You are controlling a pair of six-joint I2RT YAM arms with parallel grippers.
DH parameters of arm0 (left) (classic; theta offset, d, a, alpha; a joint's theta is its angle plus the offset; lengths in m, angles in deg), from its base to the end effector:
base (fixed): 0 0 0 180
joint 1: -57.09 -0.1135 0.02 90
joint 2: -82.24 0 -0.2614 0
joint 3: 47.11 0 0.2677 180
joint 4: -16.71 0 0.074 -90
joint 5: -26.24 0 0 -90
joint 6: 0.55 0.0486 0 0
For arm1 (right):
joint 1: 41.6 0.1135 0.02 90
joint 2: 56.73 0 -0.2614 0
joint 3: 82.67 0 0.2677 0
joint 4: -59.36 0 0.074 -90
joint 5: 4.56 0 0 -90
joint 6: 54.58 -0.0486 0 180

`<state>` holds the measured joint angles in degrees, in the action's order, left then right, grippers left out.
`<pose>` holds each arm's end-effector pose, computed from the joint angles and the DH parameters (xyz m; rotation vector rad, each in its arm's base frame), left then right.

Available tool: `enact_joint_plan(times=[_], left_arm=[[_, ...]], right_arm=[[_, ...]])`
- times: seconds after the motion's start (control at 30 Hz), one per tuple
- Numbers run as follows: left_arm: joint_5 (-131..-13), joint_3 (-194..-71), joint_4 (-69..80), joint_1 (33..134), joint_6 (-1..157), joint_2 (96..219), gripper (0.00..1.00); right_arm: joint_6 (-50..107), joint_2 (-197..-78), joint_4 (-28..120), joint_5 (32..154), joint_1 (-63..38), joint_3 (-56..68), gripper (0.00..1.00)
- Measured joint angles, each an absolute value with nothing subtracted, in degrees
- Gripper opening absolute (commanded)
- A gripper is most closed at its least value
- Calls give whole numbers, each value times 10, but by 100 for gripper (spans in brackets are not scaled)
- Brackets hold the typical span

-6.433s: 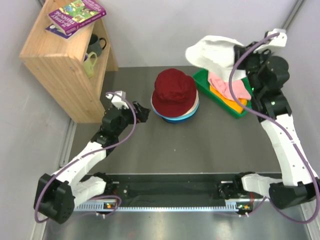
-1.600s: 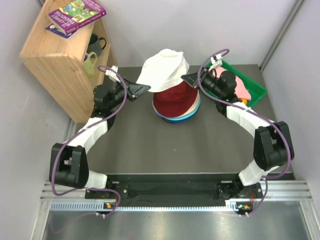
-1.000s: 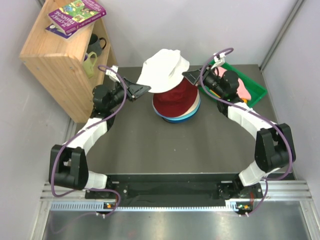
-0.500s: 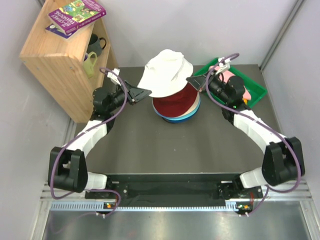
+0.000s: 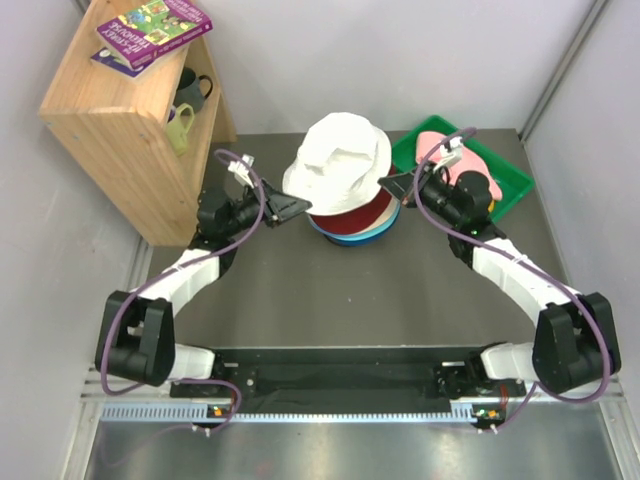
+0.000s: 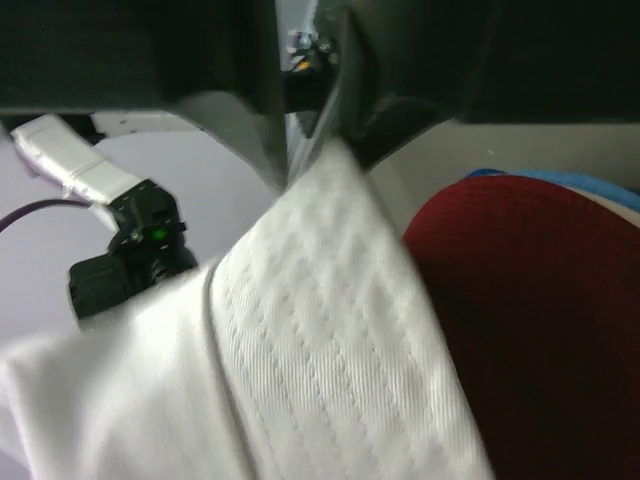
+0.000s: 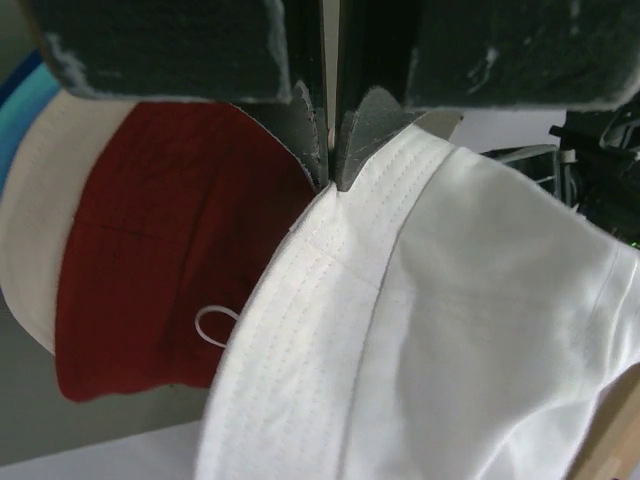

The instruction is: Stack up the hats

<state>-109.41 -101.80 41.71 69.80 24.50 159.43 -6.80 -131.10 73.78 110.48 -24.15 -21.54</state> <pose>0.3018 -0.1037 0.2707 -0.0751 1.8015 -1.6223 0.3069 0.1180 0.3064 -0.0113 1.6726 1.1427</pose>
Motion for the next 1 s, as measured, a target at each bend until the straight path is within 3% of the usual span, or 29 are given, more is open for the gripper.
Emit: enact_joint_plan(times=[0.1, 0.43, 0.63, 0.73, 1.0], left_arm=[[-1095, -1006, 412, 701, 255, 1598, 78], [-1080, -981, 327, 689, 321, 1549, 90], [-1027, -998, 235, 675, 394, 1506, 88], [-1003, -1020, 214, 673, 416, 1512, 82], [-977, -1098, 279, 673, 427, 1606, 70]], right_arm=[[-64, -1313, 728, 1098, -244, -230, 0], [-35, -1344, 700, 1095, -267, -211, 0], [-23, -1406, 680, 1107, -288, -147, 0], [-20, -1428, 674, 1111, -294, -119, 0], [-4, -1492, 652, 1127, -299, -44, 0]])
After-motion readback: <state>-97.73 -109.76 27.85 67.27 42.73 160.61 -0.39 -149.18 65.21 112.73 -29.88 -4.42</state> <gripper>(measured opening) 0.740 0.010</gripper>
